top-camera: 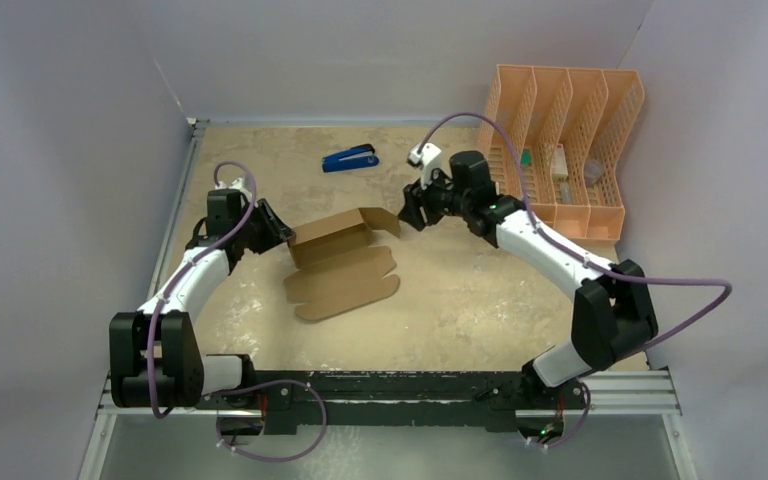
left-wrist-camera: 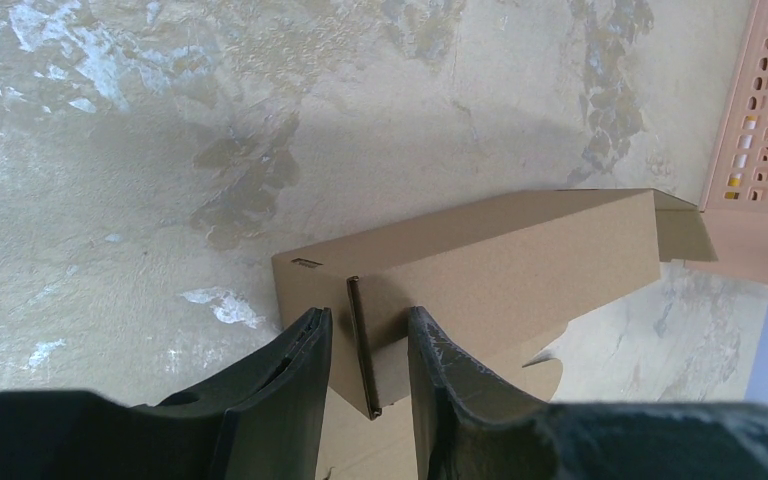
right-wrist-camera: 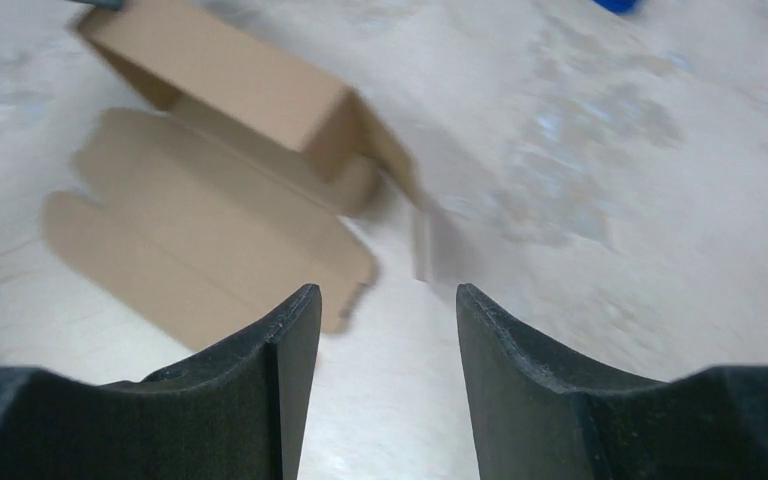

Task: Fold the paper box

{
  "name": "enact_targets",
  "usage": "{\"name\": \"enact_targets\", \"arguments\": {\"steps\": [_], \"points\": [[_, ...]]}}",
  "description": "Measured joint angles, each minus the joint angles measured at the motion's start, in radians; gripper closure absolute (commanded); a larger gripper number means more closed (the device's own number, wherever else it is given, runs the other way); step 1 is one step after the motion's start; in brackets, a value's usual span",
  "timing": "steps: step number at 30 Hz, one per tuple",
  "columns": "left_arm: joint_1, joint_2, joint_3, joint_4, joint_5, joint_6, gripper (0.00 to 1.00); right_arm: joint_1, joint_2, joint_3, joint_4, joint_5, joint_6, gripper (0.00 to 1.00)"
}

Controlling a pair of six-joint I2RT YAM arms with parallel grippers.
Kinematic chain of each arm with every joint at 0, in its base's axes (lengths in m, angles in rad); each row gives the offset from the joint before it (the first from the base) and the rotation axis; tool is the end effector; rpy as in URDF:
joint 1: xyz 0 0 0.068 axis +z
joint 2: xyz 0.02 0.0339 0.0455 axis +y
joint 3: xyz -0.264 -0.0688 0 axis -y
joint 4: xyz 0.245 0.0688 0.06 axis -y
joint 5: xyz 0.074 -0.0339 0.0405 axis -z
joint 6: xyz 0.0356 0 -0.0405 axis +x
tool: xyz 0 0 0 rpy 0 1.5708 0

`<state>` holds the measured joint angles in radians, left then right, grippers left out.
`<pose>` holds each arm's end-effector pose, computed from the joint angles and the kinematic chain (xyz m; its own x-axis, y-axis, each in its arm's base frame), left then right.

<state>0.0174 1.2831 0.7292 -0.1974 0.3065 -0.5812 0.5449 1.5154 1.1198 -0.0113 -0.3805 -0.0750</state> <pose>0.2640 -0.0061 0.2151 -0.6824 -0.5354 -0.4977 -0.2043 0.7934 -0.5734 0.2949 0.1942 0.2957 -0.2796 -0.2508 -0.9268 -0.7961 0.6001 0.0778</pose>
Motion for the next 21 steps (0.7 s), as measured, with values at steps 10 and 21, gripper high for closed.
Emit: {"name": "enact_targets", "arguments": {"steps": [10,21], "points": [[0.000,0.002,0.000,0.000,0.000,0.000,0.66,-0.157,0.196,0.099,-0.008,0.051,-0.096,0.50],[0.000,0.009,0.002,0.007,0.001,0.000,0.66,-0.103,0.392,0.194,0.015,-0.072,-0.215,0.50]]}}
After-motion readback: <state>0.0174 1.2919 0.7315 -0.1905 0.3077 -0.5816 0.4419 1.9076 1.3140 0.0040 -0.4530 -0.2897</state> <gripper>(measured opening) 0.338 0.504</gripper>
